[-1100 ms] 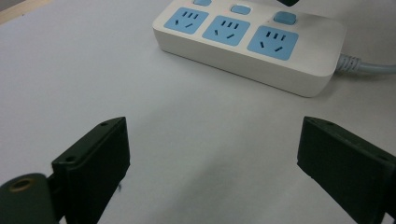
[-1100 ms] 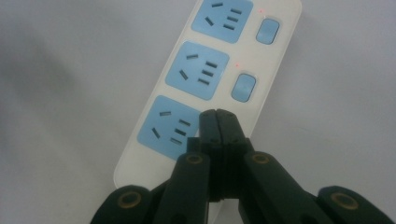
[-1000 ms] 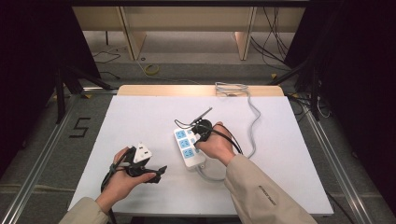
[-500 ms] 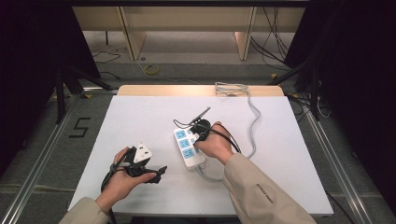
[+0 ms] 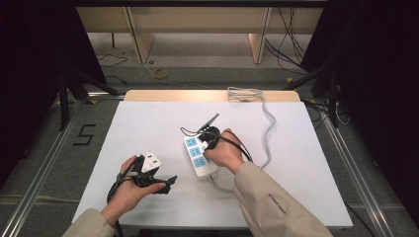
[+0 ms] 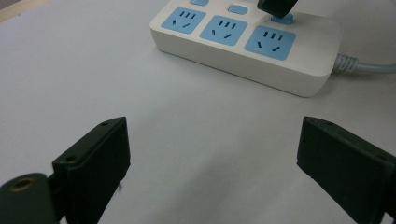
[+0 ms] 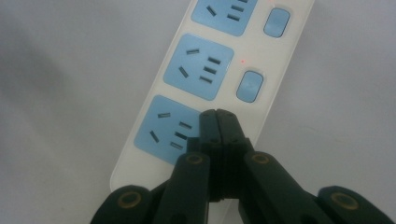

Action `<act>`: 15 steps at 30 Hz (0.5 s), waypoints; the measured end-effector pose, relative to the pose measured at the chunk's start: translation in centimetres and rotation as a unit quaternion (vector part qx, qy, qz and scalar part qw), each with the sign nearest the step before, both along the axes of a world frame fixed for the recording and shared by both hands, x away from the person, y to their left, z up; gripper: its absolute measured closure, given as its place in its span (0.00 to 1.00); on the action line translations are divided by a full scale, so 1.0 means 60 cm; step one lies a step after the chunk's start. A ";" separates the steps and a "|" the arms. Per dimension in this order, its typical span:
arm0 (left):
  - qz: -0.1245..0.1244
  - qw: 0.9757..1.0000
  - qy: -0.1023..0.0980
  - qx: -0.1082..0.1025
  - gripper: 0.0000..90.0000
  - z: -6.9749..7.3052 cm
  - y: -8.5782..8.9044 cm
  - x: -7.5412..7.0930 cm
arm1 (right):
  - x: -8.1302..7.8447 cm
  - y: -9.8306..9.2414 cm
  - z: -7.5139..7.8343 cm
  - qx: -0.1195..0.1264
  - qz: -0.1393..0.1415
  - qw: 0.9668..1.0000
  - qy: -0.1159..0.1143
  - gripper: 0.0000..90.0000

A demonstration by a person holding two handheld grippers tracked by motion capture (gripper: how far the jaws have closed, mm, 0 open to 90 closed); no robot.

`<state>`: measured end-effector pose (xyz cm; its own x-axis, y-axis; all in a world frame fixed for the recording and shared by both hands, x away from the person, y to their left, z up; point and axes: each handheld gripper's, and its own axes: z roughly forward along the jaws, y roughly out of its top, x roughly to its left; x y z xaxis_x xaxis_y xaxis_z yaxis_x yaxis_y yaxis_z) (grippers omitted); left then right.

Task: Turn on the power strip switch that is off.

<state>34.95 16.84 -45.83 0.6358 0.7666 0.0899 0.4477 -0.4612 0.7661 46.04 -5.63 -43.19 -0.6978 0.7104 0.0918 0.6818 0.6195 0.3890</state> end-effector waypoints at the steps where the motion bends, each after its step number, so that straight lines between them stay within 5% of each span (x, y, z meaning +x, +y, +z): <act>1: 0.000 1.000 0.000 0.000 0.10 0.000 0.000 0.000 | 0.000 0.000 -0.001 0.000 -0.001 1.000 0.000 1.00; 15: -0.001 1.000 0.001 0.000 0.10 0.000 -0.001 0.001 | 0.002 -0.003 0.001 0.000 -0.009 1.000 0.002 1.00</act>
